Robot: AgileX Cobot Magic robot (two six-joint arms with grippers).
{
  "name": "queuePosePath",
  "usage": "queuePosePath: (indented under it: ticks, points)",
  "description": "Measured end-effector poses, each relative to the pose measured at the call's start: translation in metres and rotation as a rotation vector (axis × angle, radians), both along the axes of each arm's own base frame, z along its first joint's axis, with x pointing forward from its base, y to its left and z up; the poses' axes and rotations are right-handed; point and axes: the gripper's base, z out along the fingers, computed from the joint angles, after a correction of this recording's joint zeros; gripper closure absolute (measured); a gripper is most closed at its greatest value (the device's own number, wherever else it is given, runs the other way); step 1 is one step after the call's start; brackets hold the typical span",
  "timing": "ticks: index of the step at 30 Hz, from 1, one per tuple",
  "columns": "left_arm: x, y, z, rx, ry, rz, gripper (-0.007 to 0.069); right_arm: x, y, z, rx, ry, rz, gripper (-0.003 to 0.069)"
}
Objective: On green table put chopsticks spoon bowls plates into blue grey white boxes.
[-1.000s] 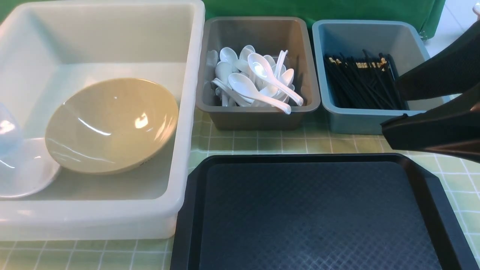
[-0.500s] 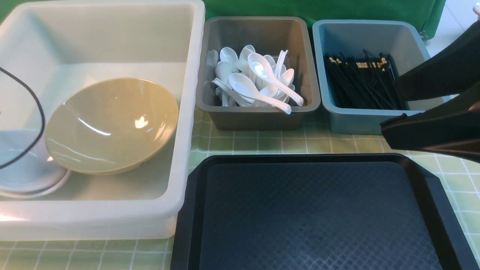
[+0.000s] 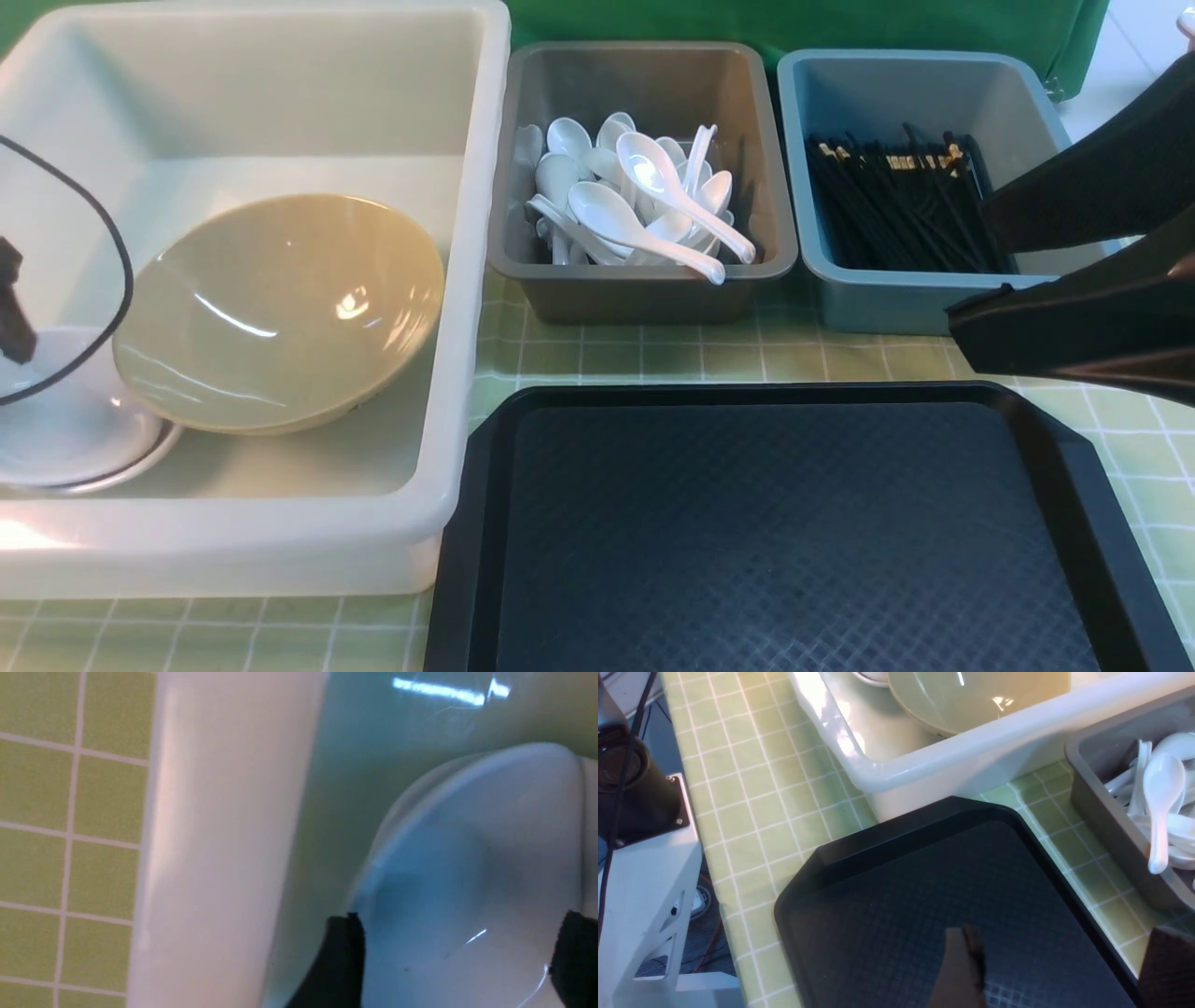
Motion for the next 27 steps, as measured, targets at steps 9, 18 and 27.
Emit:
queuePosePath:
  ticks: [9,18,27]
  points:
    - [-0.023,-0.012,0.050,0.024,-0.092,-0.001,-0.0039,0.000,0.000,0.000,0.000,0.000,0.000,0.0168]
    - [-0.051,-0.100,0.138,-0.281,-0.491,-0.225,0.0018,0.001,0.000,0.001,0.005,-0.008,-0.006,0.0168]
    - [-0.070,-0.219,0.159,-0.422,-0.537,-0.692,0.0168,0.003,0.000,0.002,0.035,-0.007,-0.049,0.0168]
